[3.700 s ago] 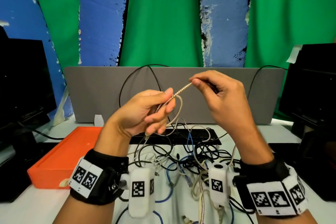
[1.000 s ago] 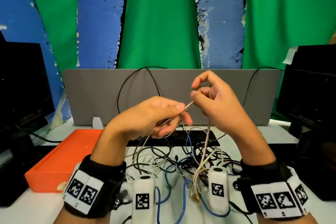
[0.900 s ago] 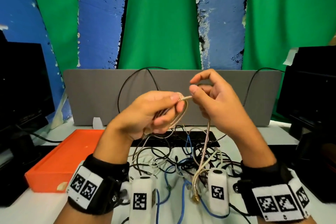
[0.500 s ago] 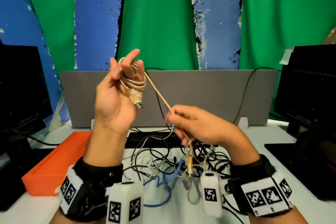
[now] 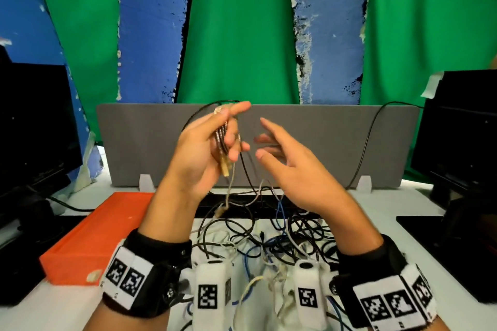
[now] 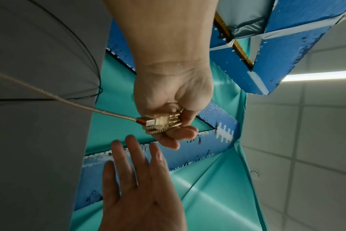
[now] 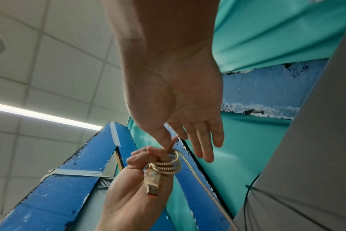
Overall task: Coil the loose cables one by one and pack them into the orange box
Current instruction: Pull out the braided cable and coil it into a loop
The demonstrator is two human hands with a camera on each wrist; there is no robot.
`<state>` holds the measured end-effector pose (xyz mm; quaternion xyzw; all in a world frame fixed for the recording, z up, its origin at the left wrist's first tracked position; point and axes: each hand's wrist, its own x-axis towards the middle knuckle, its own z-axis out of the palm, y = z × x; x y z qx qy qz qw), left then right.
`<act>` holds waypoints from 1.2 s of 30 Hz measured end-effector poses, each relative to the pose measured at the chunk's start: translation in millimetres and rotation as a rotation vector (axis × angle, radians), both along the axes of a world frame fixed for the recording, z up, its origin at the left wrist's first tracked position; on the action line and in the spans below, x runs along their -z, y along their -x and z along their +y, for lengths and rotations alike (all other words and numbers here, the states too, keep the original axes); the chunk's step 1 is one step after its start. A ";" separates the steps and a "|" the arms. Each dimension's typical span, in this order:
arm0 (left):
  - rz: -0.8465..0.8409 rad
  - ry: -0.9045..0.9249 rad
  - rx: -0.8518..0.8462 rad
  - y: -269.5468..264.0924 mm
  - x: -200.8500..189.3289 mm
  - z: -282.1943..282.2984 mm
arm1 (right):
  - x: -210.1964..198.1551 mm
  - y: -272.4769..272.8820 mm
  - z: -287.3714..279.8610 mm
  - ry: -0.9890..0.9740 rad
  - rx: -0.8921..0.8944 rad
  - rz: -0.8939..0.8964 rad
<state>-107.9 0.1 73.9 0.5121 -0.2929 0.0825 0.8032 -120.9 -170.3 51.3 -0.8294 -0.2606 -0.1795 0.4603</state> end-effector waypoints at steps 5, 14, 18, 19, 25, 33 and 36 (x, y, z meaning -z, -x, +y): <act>0.046 0.038 0.197 2.4 -2.2 -3.0 | 13.6 -4.0 17.1 0.073 -0.065 0.022; -0.147 0.038 -0.251 3.0 -8.2 4.7 | 22.6 -3.9 21.6 0.201 -0.204 0.186; -0.429 -0.673 -0.762 -11.3 8.4 7.8 | 10.4 2.2 8.0 0.343 -0.140 0.027; -0.419 -0.888 -0.800 -14.3 12.8 8.5 | 6.5 3.2 3.9 0.326 -0.092 -0.034; -0.002 -0.814 0.127 -9.4 20.2 4.3 | -9.6 2.7 -24.2 -0.044 0.023 -0.188; 0.172 -0.160 0.603 -4.2 14.8 -8.8 | -3.4 7.1 -6.8 -0.054 -0.030 -0.101; 0.220 -0.070 0.614 -2.4 13.0 -14.5 | -3.0 10.5 5.4 -0.130 0.005 -0.114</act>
